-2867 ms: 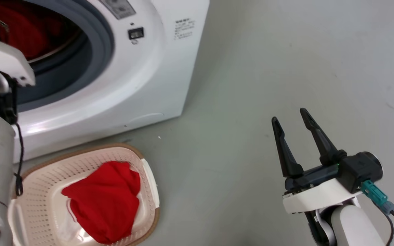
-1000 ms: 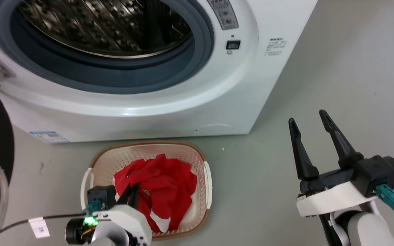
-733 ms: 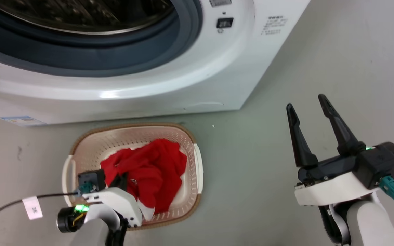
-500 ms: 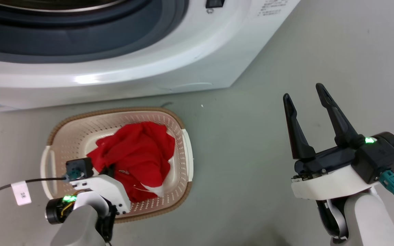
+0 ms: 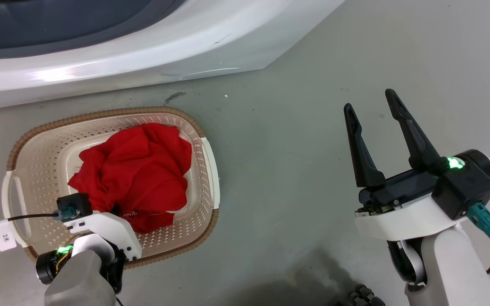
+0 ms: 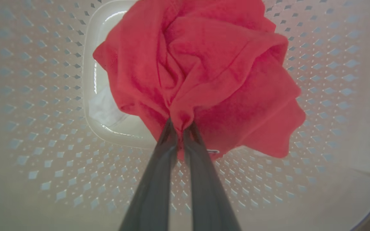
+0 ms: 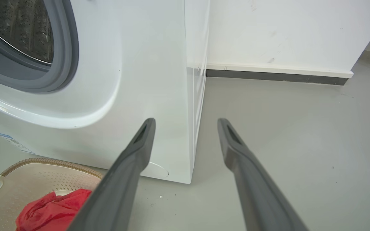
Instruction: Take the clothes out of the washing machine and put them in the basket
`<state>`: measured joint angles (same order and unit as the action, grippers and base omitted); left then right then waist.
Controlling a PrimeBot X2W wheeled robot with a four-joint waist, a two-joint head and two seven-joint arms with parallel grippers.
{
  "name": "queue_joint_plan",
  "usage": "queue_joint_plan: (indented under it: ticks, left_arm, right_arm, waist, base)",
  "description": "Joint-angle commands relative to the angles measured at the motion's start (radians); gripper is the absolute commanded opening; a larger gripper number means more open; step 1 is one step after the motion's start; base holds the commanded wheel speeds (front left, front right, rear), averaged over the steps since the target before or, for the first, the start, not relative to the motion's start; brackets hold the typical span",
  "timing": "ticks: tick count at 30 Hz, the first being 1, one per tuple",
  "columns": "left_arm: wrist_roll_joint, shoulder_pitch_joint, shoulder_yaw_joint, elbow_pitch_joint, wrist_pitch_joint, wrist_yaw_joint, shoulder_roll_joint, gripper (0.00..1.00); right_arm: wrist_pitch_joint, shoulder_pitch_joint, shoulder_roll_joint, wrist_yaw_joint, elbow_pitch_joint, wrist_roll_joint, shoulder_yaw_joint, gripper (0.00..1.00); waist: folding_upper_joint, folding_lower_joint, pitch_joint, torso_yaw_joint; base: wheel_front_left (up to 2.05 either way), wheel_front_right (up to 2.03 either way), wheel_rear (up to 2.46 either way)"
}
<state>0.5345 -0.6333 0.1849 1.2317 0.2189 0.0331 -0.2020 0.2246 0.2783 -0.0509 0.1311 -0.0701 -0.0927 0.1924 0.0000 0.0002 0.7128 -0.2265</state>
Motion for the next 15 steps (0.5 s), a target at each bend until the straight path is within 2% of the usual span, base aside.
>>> queue_joint_plan:
  ticks: [1, 2, 3, 4, 5, 11, 15]
  left_arm:
    - [0.009, -0.010, -0.004, 0.015, 0.001, 0.007, 0.000, 0.00]
    - [0.013, -0.009, -0.006, 0.021, -0.001, 0.007, 0.002, 0.00]
    - [0.007, -0.007, 0.001, 0.026, -0.004, 0.008, 0.000, 0.25]
    - [0.014, -0.004, -0.003, 0.029, 0.002, 0.006, 0.001, 0.42]
    - [0.019, -0.001, -0.007, 0.033, 0.005, 0.004, 0.005, 1.00]
    - [0.029, 0.028, -0.010, 0.044, 0.016, 0.005, 0.012, 1.00]
    - [0.038, 0.050, -0.015, 0.046, 0.031, 0.010, 0.018, 1.00]
  right_arm:
    - [0.009, 0.023, 0.001, -0.001, 0.006, -0.007, 0.004, 1.00]
    - [0.011, 0.023, 0.001, -0.001, 0.010, -0.009, 0.004, 1.00]
    - [0.013, 0.025, 0.001, -0.001, 0.014, -0.008, 0.004, 1.00]
    - [0.014, 0.026, 0.001, -0.001, 0.017, -0.007, 0.002, 1.00]
    - [0.015, 0.027, 0.001, -0.001, 0.022, -0.007, 0.000, 1.00]
    - [0.016, 0.015, 0.001, -0.001, 0.051, 0.003, -0.011, 1.00]
    - [0.010, -0.008, 0.001, -0.001, 0.058, 0.024, -0.028, 1.00]
  waist:
    - [0.0000, -0.0002, 0.007, -0.006]
    - [0.0000, -0.0002, 0.007, -0.006]
    - [0.0000, -0.0002, 0.005, -0.006]
    - [0.0000, -0.0002, 0.002, -0.005]
    - [0.0000, -0.0002, -0.004, -0.003]
    - [0.0000, -0.0002, -0.072, 0.014]
    - [0.0000, -0.0002, -0.157, 0.036]
  base:
    - [0.00, 0.00, 0.00]
    - [0.00, 0.00, 0.00]
    - [0.00, 0.00, 0.00]
    - [0.00, 0.00, 0.00]
    - [0.00, 0.00, 0.00]
    - [0.00, 0.00, 0.00]
    - [0.00, 0.00, 0.00]
